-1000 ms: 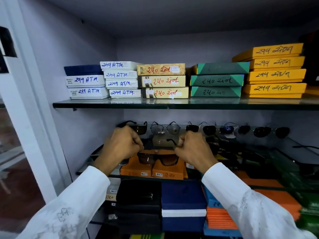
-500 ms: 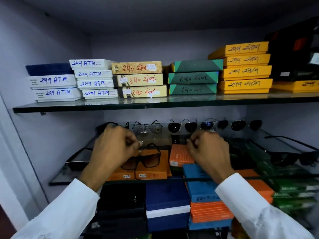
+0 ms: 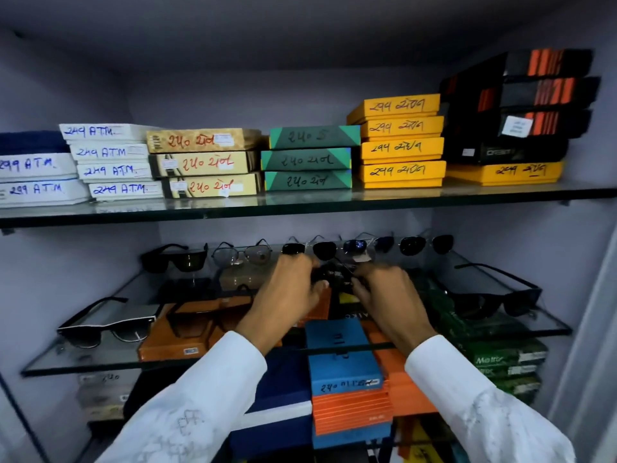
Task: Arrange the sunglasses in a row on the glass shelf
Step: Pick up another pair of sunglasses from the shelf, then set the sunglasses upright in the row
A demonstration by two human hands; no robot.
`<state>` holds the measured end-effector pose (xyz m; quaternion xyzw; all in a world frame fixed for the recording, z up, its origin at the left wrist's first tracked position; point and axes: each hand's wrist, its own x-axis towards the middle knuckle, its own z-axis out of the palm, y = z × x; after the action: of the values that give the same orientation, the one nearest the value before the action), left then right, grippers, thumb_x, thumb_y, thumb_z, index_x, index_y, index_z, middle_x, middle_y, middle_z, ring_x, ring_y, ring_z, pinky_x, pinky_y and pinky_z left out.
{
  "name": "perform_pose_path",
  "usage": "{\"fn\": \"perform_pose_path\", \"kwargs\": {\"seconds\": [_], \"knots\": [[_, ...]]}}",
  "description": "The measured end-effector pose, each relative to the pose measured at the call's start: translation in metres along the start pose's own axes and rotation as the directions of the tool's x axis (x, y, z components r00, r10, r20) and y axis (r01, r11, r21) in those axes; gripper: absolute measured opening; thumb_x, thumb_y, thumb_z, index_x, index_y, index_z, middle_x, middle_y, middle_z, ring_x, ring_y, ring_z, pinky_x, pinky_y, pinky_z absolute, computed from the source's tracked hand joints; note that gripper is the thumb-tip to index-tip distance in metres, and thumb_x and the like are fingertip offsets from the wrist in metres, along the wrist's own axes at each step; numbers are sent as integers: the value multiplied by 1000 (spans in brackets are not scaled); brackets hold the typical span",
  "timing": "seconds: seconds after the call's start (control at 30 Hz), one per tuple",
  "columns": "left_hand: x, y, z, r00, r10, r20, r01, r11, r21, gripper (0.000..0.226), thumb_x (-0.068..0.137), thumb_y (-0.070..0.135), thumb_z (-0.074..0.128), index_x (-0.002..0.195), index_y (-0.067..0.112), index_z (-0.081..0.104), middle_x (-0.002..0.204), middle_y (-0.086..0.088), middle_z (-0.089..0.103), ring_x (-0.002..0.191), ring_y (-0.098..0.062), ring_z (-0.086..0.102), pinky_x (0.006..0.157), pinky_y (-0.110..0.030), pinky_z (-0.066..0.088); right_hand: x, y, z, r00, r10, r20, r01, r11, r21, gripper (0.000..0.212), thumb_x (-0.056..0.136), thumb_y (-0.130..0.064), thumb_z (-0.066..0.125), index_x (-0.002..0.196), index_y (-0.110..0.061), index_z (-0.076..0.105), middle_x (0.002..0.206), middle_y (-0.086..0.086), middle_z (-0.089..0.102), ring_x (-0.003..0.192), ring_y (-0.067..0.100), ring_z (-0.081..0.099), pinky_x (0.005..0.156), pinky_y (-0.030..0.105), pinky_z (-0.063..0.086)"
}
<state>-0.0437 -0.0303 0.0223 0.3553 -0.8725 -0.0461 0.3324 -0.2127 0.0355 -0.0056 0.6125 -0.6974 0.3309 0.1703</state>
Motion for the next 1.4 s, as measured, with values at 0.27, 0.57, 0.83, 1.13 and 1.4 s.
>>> {"fn": "perform_pose_path", "kwargs": {"seconds": [0.27, 0.57, 0.83, 1.13, 1.4], "knots": [[0, 1, -12, 966, -4, -257, 6, 1000, 7, 28, 89, 22, 73, 116, 16, 73, 99, -3, 74, 80, -11, 66, 75, -24, 58, -6, 7, -22, 963, -174, -205, 217, 953, 213, 20, 90, -23, 70, 106, -13, 75, 92, 3, 74, 77, 13, 66, 71, 30, 59], [-7, -12, -48, 967, -141, -213, 140, 990, -17, 9, 75, 27, 84, 69, 22, 80, 62, 8, 73, 55, -6, 67, 55, -21, 57, 17, -4, -31, 978, 141, -155, -38, 848, 529, 10, 80, -17, 79, 86, -21, 74, 58, -10, 69, 56, 0, 68, 51, 7, 51], [-8, -25, -50, 934, -311, -177, 323, 945, 42, 14, 67, 12, 79, 66, 26, 77, 54, 19, 58, 53, 2, 60, 46, -3, 39, 29, -13, -21, 995, 87, 41, -96, 926, 366, 9, 78, -17, 81, 71, -20, 75, 48, -17, 58, 48, -7, 60, 54, -2, 43], [-10, -25, -44, 936, -349, -43, 349, 912, 213, 1, 73, 25, 78, 74, 25, 79, 91, 14, 73, 90, -12, 67, 72, -31, 50, 33, -8, -10, 964, 39, 263, -118, 949, 292, 17, 75, -10, 83, 66, -22, 75, 59, -21, 60, 60, -5, 60, 82, 21, 57], [-12, -24, -39, 933, -358, 22, 337, 896, 290, 4, 79, 24, 75, 81, 25, 78, 94, 8, 75, 94, -15, 68, 77, -33, 53, 26, -5, -6, 974, -17, 227, -60, 943, 327, 6, 79, -21, 81, 76, -16, 81, 56, -18, 63, 46, -9, 58, 51, 1, 45]]}}
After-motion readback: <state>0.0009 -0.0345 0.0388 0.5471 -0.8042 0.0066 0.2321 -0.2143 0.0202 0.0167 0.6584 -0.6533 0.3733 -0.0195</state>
